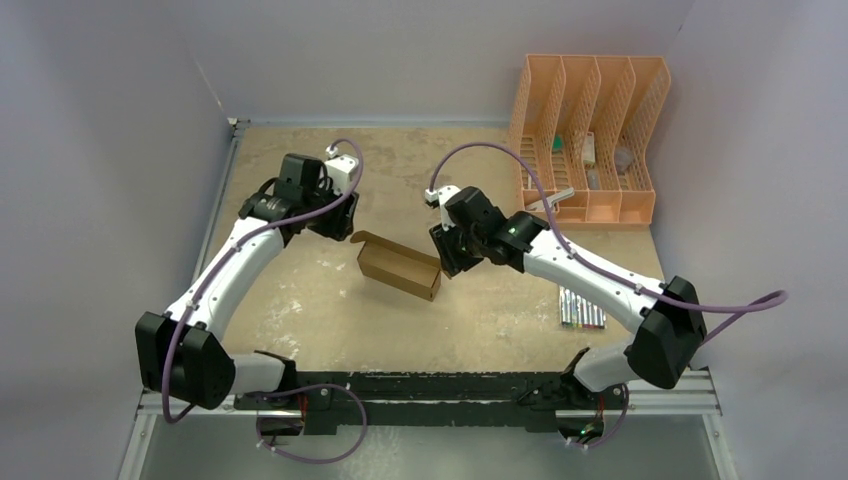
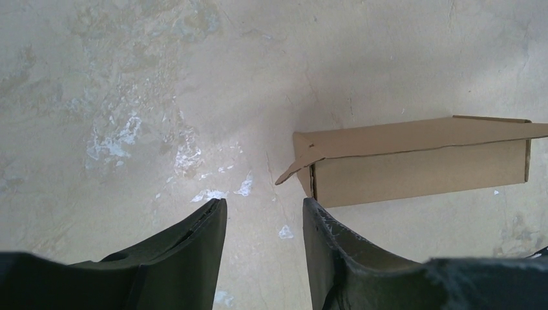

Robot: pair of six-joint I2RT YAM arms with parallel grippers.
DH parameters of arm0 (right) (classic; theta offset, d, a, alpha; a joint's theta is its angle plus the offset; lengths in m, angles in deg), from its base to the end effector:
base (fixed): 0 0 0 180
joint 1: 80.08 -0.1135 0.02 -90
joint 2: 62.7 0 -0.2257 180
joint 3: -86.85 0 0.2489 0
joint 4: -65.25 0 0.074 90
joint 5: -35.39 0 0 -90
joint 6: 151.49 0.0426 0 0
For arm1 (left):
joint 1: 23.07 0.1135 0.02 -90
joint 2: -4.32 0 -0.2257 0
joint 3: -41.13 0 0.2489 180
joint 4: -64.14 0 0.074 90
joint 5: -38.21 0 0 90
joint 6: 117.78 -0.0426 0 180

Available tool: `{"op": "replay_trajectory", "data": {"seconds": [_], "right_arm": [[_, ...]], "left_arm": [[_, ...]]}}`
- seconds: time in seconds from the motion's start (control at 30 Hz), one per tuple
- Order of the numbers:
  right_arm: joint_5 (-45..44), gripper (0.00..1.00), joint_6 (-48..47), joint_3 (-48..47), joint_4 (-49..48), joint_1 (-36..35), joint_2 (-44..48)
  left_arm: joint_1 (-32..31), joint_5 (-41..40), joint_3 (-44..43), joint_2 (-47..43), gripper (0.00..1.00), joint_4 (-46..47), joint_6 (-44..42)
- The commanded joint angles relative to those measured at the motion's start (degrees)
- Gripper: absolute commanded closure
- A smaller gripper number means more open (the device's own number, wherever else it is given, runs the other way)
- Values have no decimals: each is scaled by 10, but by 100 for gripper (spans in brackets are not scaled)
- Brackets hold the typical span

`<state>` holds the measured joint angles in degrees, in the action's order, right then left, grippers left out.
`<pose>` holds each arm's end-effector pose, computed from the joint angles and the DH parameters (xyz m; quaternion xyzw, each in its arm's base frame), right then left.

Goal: Fold the paper box

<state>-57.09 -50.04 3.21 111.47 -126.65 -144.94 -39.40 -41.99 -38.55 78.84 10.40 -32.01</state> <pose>0.2220 0.2319 0.2611 -0.2706 0.8826 0.1688 0.3455 0.2709 -0.0869 0.2664 0.1960 0.9116 -0.1166 0.3420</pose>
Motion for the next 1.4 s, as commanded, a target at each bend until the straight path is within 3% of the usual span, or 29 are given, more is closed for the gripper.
{"op": "replay_trajectory", "data": {"seconds": [0.0, 0.5, 0.7, 1.1, 1.37], "right_arm": [[-3, 59, 35, 23, -40, -6, 13], [4, 82, 40, 43, -75, -11, 3], [2, 100, 22, 35, -67, -14, -10], [0, 100, -11, 18, -58, -15, -22], [-23, 100, 4, 11, -42, -15, -16]], "left_arm": [[-6, 12, -4, 16, 54, 33, -23], [-28, 23, -3, 49, 60, 34, -39], [-31, 19, 0, 47, 60, 30, -48], [-54, 9, 7, 51, 62, 12, -85], [-60, -16, 11, 41, 76, -3, -71]]}}
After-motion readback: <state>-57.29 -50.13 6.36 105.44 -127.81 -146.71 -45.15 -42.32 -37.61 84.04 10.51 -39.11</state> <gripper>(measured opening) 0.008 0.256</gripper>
